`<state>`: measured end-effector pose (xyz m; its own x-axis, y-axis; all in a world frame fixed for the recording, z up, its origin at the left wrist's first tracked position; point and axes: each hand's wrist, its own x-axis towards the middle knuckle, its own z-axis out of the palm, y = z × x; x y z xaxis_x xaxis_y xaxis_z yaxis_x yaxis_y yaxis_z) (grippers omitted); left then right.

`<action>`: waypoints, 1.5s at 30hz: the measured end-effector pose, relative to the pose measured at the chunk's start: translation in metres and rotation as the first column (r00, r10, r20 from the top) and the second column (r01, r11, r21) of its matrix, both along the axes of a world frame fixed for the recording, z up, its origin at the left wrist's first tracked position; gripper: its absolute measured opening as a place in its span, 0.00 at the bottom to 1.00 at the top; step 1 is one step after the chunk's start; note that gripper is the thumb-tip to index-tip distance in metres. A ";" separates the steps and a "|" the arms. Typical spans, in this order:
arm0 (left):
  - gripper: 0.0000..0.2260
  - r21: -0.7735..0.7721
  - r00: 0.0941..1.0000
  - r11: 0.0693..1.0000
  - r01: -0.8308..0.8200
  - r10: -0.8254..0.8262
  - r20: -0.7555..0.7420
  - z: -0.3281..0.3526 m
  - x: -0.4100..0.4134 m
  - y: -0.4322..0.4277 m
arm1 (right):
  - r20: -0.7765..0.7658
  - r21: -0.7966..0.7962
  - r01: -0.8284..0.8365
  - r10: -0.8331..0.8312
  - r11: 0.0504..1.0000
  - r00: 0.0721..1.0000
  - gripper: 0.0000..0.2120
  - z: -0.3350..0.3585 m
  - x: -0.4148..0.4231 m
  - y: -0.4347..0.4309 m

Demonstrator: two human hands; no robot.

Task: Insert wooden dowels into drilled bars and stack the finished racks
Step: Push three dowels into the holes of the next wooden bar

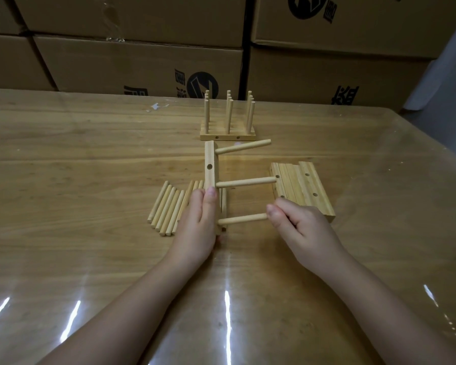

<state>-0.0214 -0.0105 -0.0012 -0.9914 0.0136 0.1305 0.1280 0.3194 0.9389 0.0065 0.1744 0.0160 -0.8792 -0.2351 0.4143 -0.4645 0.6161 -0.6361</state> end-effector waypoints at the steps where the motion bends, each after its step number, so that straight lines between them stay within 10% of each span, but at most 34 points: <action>1: 0.21 -0.003 1.000 1.000 0.007 -0.007 -0.001 0.001 0.000 0.000 | 0.020 -0.001 0.000 0.000 1.000 1.000 0.22 -0.001 0.000 0.000; 25: 0.23 0.143 0.998 0.989 0.029 -0.035 0.044 -0.007 -0.005 -0.001 | -0.206 -0.025 0.058 -0.062 0.998 0.977 0.18 0.002 0.002 -0.006; 36: 0.20 0.353 0.990 0.929 0.110 -0.132 0.039 -0.002 -0.004 -0.001 | 0.069 -0.455 0.023 0.010 0.890 0.998 0.23 -0.005 0.001 -0.011; 45: 0.21 0.679 0.940 0.703 0.211 -0.336 0.056 0.002 -0.009 -0.007 | 0.227 -0.246 0.075 -0.017 0.967 0.974 0.21 -0.005 0.002 -0.016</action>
<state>-0.0307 -0.0171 0.0006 -0.9641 0.2607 0.0496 -0.0630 -0.4066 0.9114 0.0088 0.1585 0.0107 -0.9629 -0.1059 0.2483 -0.2693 0.4407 -0.8563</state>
